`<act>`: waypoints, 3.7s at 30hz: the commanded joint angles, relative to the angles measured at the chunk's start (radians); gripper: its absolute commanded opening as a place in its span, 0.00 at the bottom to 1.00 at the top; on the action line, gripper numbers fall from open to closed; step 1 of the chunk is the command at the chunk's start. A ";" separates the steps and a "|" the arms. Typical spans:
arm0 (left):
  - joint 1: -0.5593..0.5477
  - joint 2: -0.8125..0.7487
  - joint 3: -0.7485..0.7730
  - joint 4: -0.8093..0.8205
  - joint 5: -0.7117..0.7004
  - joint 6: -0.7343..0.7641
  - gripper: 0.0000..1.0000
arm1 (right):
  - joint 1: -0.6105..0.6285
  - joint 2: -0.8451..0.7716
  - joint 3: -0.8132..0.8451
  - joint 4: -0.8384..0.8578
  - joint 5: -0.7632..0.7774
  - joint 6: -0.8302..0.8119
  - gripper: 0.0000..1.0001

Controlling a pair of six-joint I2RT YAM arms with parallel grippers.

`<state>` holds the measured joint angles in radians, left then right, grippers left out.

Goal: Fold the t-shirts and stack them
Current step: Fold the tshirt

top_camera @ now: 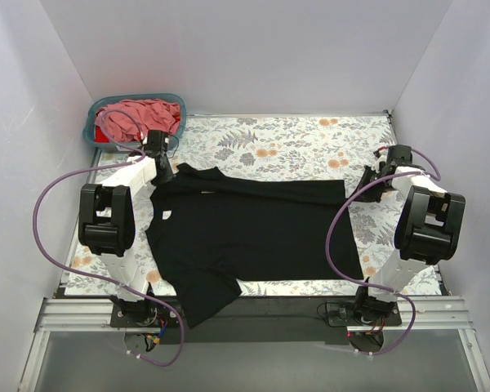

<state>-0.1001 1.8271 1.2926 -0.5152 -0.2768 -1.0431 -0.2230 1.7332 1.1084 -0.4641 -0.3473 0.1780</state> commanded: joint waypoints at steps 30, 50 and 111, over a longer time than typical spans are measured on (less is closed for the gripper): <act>0.007 -0.149 -0.157 0.018 -0.009 -0.066 0.00 | -0.007 -0.021 0.016 0.059 0.024 0.023 0.01; 0.007 -0.172 -0.193 0.026 0.048 -0.120 0.39 | 0.014 -0.047 -0.047 0.081 -0.002 0.014 0.40; 0.017 0.192 0.195 -0.002 0.232 -0.147 0.00 | 0.795 0.763 0.893 0.455 -0.404 0.057 0.53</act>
<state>-0.0864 2.0785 1.4872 -0.5011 -0.0650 -1.1904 0.5678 2.5015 1.9614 -0.0685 -0.7143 0.2054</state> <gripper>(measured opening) 0.018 0.531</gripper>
